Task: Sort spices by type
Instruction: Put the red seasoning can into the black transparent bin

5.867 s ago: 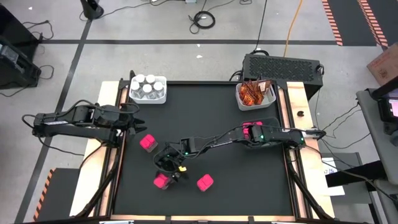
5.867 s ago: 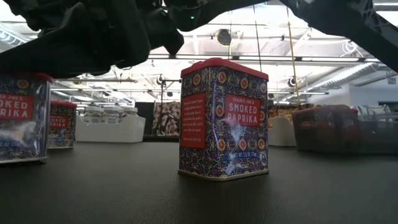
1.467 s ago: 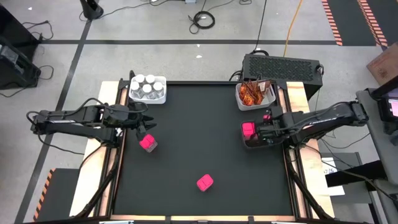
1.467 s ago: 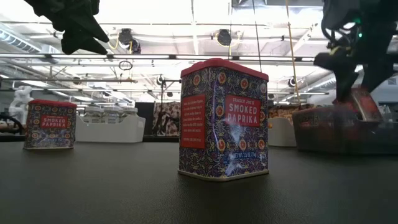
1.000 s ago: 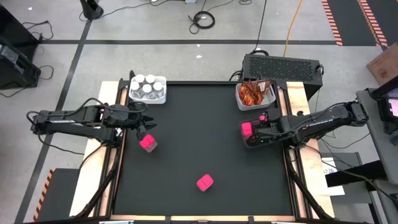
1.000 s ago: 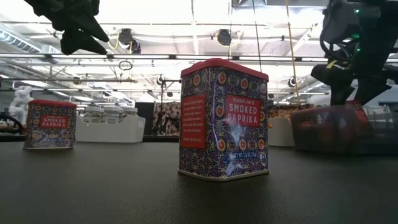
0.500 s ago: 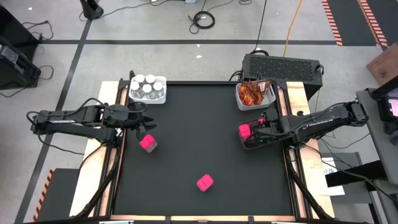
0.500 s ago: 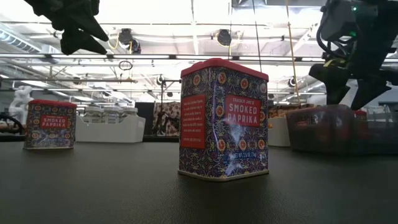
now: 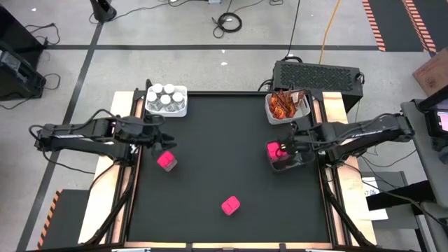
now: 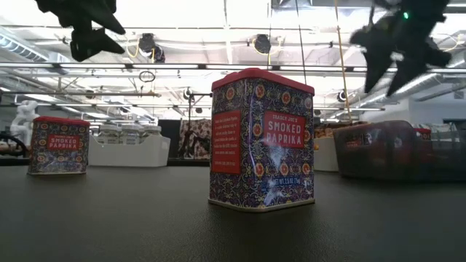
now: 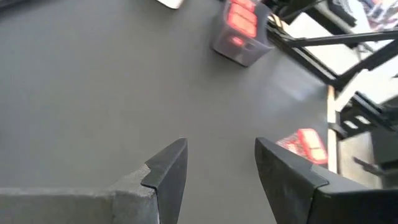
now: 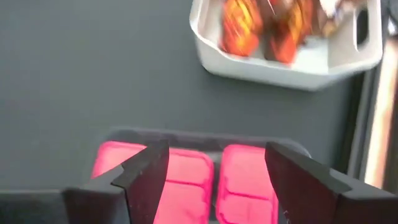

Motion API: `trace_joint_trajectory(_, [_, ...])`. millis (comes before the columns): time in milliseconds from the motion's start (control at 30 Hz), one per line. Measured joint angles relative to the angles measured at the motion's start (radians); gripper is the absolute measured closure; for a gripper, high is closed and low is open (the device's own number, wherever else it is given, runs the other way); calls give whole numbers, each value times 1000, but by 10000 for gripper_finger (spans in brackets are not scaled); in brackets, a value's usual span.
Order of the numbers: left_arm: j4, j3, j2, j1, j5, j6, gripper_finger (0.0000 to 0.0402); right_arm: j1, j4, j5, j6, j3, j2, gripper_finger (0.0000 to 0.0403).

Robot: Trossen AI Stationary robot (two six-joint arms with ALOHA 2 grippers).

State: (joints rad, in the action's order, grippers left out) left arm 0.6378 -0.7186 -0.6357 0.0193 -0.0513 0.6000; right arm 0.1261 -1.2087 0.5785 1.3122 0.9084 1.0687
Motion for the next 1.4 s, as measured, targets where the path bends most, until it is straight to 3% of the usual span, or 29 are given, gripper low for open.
trace_joint_trajectory(133, [41,-31,0,0,64,46,210,-2,10,25,-86,114,0,145])
trace_joint_trajectory(300, [205,-79,-2,0,105,98,210,-2,108,26,-172,240,-1,145])
trace_joint_trajectory(567, [353,-110,-27,-33,108,234,210,-30,462,14,-639,319,-1,145])
trace_joint_trajectory(700, [413,-110,-46,-77,108,332,210,-53,568,-102,-803,325,-1,145])
trace_joint_trajectory(867, [463,-110,-71,-106,93,432,210,-73,599,-341,-907,324,20,145])
trace_joint_trajectory(1000, [542,-110,-92,-107,87,503,210,-73,648,-454,-989,324,43,145])
trace_joint_trajectory(1200, [545,-110,-149,-107,84,498,210,-93,680,-475,-1048,324,83,145])
trace_joint_trajectory(1400, [543,-110,-232,-107,-12,412,210,-122,702,-478,-1071,324,132,145])
